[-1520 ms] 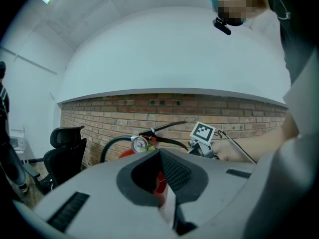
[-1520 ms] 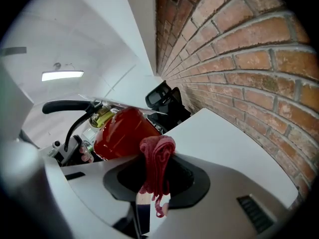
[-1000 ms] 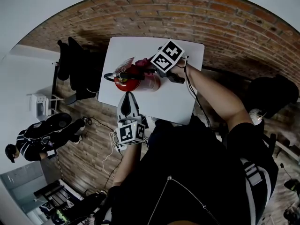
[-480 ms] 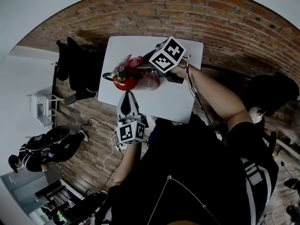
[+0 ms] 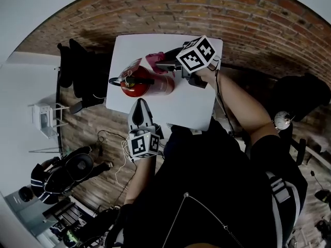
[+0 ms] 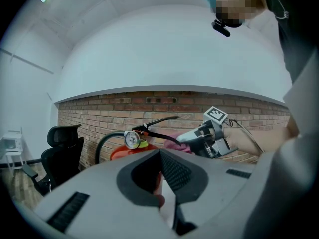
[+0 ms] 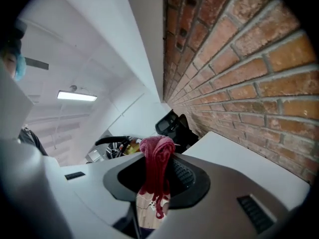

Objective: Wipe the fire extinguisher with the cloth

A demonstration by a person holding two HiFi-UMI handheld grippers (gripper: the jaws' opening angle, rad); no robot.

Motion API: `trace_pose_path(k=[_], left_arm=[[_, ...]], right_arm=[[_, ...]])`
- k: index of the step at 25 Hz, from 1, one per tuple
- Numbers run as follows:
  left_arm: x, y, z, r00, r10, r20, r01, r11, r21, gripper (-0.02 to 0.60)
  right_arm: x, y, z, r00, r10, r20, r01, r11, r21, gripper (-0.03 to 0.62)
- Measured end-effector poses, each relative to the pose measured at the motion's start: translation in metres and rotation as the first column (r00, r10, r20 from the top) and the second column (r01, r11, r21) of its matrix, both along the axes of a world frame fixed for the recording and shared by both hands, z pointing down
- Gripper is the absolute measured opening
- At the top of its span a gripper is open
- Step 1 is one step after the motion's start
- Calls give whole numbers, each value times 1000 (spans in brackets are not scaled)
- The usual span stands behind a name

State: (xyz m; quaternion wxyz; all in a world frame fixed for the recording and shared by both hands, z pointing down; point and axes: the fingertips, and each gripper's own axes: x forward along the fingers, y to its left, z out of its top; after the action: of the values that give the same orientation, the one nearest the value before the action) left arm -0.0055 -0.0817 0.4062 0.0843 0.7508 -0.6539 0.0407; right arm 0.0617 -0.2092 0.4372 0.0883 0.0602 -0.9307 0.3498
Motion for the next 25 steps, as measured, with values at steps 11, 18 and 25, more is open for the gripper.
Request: trace_pose_path(k=[11,18,25], left_arm=[[3,-12,8,999,18,32,-17,1000,-15,9],[-2,-11,18,999,20,34,-19,999,-36,9],[-12,-9,25,999,9,54,-6,998,-59,9]], right_arm=[[27,-11,160,977,112,-183,-158,951,-265,115],[20,-1,241,955,107,-275,-202,917,-345,115],[12,12,320,925,104,-367,-259,878,-403,115]])
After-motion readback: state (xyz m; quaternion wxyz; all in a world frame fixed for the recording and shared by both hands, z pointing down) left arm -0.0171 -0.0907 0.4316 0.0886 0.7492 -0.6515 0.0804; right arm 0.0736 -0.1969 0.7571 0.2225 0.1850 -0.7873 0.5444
